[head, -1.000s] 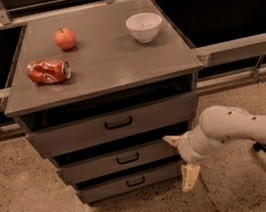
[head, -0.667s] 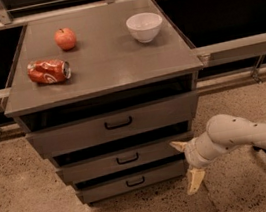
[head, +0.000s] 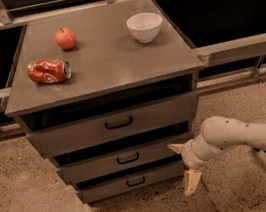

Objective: Open bottom drawer

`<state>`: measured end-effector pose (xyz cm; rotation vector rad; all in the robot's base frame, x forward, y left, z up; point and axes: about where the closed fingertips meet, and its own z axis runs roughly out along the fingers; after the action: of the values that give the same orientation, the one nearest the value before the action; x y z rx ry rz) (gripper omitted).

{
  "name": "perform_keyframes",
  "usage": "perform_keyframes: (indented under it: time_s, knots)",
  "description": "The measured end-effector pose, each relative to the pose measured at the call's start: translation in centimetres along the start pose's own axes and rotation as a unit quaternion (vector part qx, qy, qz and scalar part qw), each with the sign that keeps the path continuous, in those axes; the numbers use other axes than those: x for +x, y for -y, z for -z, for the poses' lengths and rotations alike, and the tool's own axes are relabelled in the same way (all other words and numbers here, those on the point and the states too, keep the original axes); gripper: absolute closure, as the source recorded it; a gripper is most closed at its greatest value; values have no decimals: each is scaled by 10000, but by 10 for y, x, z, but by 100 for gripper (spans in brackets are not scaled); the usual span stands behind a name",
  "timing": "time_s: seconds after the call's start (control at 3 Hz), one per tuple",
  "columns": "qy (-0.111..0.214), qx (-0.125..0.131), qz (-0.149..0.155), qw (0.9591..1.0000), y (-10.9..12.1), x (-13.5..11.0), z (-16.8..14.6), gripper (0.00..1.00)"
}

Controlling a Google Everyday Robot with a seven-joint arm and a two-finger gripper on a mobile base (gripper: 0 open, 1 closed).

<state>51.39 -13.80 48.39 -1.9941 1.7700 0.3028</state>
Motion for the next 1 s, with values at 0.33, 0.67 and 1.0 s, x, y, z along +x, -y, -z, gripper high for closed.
perform_keyframes:
  time_s: [0.33,0.67,1.0]
  knots:
    - [128,35,224,9997,12,37,-53,0]
    - [274,-55,323,9991,6,66,-101,0]
    - [183,24,474,9987,-6,93,-131,0]
